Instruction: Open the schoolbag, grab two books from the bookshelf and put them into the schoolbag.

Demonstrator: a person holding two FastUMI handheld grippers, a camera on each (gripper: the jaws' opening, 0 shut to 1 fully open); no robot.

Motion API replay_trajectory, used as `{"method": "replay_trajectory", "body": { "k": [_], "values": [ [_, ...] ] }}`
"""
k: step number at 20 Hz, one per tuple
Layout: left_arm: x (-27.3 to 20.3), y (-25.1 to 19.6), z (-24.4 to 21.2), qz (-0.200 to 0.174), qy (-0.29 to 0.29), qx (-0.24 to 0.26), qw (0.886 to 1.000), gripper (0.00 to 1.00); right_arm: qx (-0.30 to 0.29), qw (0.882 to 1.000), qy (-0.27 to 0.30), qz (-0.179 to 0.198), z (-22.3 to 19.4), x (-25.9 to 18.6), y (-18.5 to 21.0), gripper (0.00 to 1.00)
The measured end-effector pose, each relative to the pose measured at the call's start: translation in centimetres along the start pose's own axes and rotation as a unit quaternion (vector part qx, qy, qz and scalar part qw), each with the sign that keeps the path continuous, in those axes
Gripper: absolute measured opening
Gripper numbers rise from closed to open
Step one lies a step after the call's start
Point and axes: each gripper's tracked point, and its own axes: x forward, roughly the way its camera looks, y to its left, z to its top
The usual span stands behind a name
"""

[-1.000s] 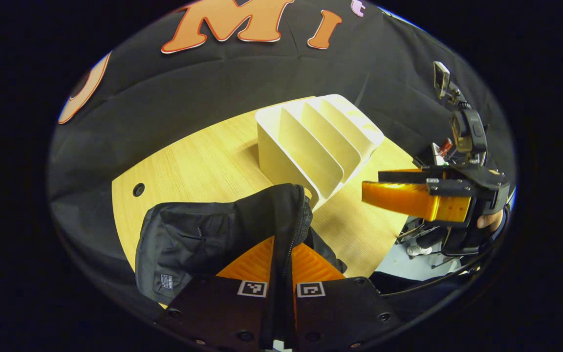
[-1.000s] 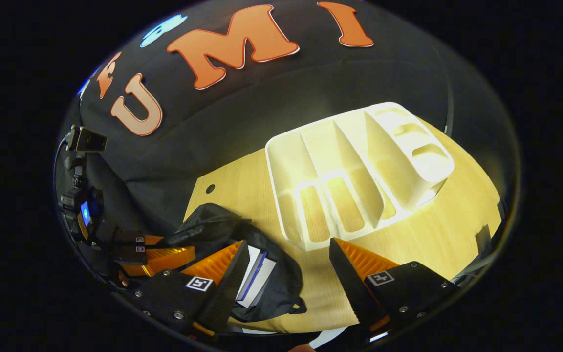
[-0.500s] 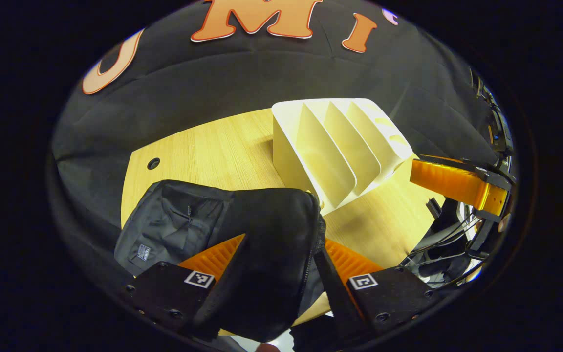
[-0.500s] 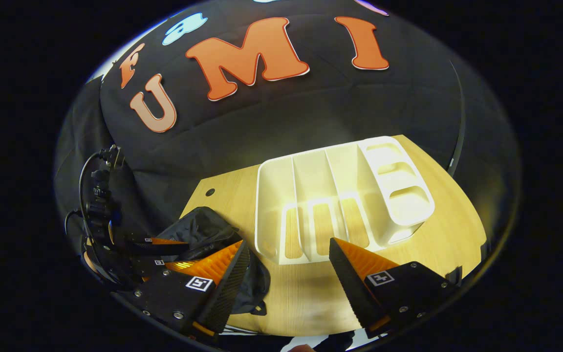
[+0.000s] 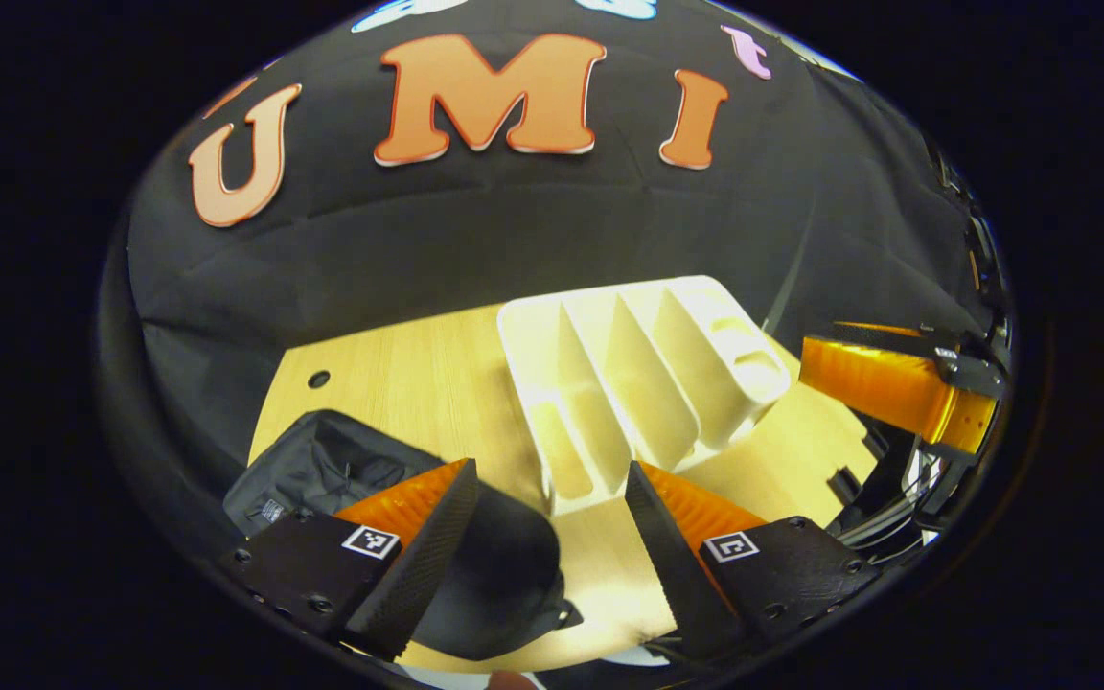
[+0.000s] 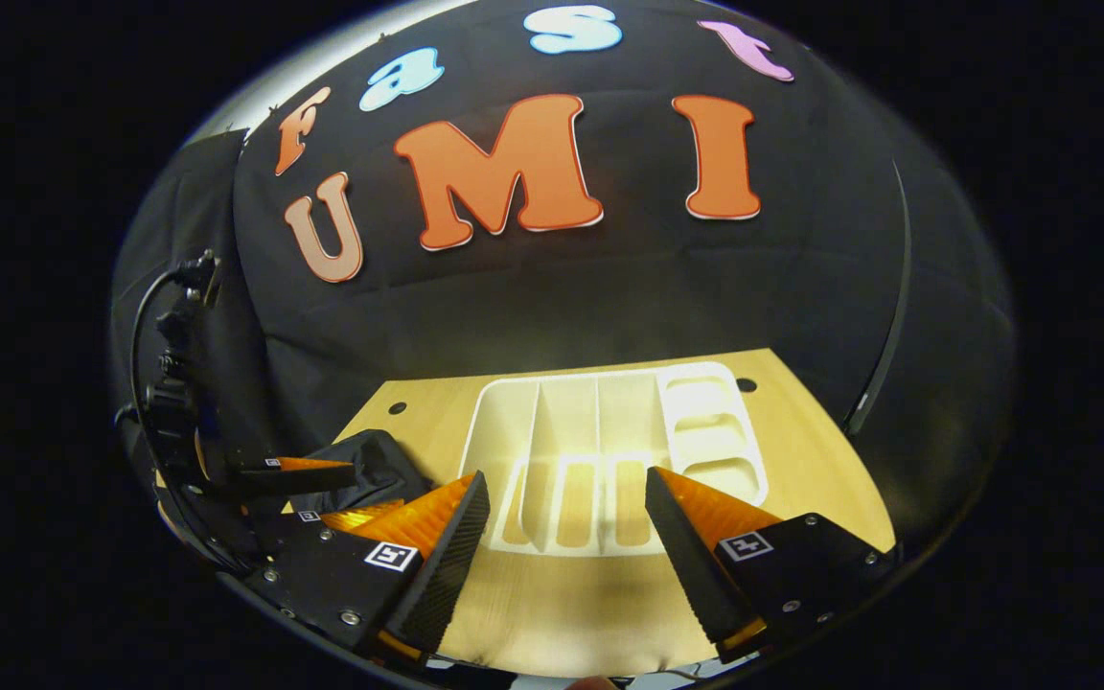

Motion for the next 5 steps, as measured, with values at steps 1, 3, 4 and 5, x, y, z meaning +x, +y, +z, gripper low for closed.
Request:
{"method": "replay_trajectory", "body": {
  "k": [1,3,4,5],
  "values": [
    [-0.7,-0.8,1.2,0.006,-0.023,-0.003,1.0,1.0,-0.005,1.0,-0.011,-0.003,0.6,-0.5,-0.8,0.98],
    [-2.8,-1.7,2.8,0.02,-0.071,-0.008,0.997,0.99,-0.01,0.999,-0.031,-0.004,1.9,-1.3,-2.0,0.98],
    [-3.3,-1.8,3.0,0.029,-0.093,-0.012,0.995,0.99,-0.013,0.999,-0.041,-0.004,2.4,-1.8,-2.6,0.98],
    [-4.3,-2.1,3.4,0.033,-0.113,-0.015,0.993,0.99,-0.017,0.998,-0.053,-0.005,2.9,-2.3,-3.2,0.98]
  ]
}}
